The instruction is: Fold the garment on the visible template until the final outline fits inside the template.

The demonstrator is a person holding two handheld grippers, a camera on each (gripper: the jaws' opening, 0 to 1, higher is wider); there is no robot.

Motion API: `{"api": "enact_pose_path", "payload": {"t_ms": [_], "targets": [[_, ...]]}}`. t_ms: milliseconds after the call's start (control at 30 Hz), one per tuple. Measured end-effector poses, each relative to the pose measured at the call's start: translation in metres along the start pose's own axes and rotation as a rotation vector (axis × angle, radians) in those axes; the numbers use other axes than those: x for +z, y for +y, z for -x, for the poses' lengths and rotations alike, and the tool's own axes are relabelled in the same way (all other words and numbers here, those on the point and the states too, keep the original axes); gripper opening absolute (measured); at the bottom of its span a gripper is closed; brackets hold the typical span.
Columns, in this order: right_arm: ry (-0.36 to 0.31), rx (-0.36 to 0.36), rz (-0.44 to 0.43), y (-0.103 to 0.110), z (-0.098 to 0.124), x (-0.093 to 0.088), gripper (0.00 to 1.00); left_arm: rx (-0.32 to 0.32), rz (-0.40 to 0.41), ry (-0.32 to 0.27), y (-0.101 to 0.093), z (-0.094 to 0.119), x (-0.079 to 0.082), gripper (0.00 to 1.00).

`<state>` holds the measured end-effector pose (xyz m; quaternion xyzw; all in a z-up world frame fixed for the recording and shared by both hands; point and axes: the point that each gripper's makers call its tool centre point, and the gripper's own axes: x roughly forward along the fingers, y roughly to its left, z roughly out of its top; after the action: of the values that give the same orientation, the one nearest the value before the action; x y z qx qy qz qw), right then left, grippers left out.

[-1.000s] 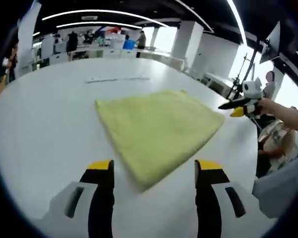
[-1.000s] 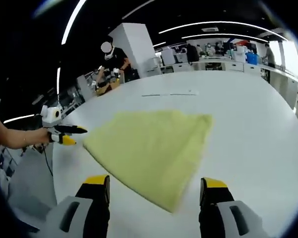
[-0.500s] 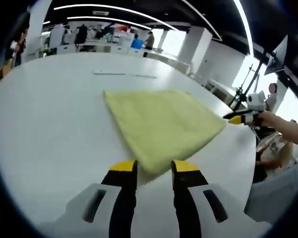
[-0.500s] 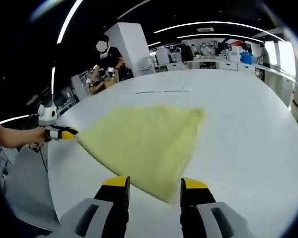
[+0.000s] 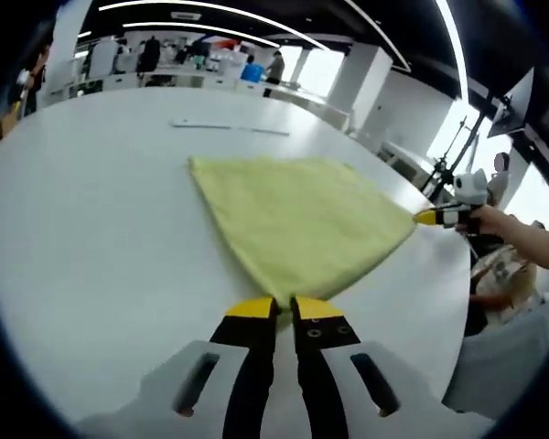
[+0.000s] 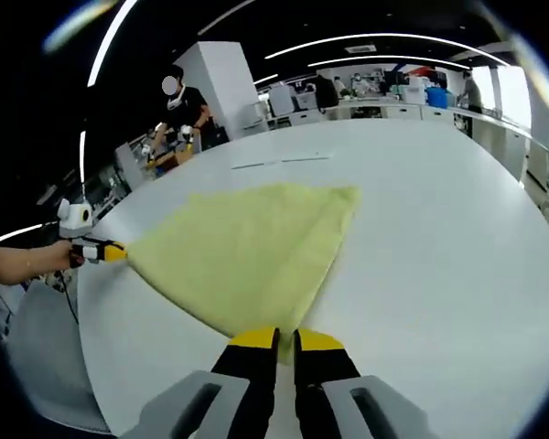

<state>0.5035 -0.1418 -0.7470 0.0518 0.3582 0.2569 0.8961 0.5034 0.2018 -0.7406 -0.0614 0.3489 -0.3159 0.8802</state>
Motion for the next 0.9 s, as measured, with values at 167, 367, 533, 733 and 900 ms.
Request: {"api": "enact_pose_path", "payload": {"t_ms": [167, 367, 533, 733, 900], "targets": [[0.009, 0.003, 0.021, 0.000, 0.000, -0.001, 0.00, 0.006, -0.002, 0.020, 0.000, 0.000, -0.003, 0.01], [0.011, 0.007, 0.035, 0.000, 0.003, -0.002, 0.00, 0.006, 0.002, 0.035, -0.001, 0.003, -0.007, 0.00], [0.011, 0.008, 0.025, 0.002, 0.006, -0.003, 0.00, 0.013, -0.011, 0.047, -0.004, 0.005, -0.010, 0.00], [0.032, 0.008, 0.018, 0.006, 0.012, -0.011, 0.00, 0.039, -0.023, 0.069, -0.007, 0.008, -0.016, 0.00], [0.035, 0.005, 0.005, 0.008, 0.016, -0.016, 0.00, 0.044, -0.044, 0.085, -0.013, 0.013, -0.021, 0.00]]}}
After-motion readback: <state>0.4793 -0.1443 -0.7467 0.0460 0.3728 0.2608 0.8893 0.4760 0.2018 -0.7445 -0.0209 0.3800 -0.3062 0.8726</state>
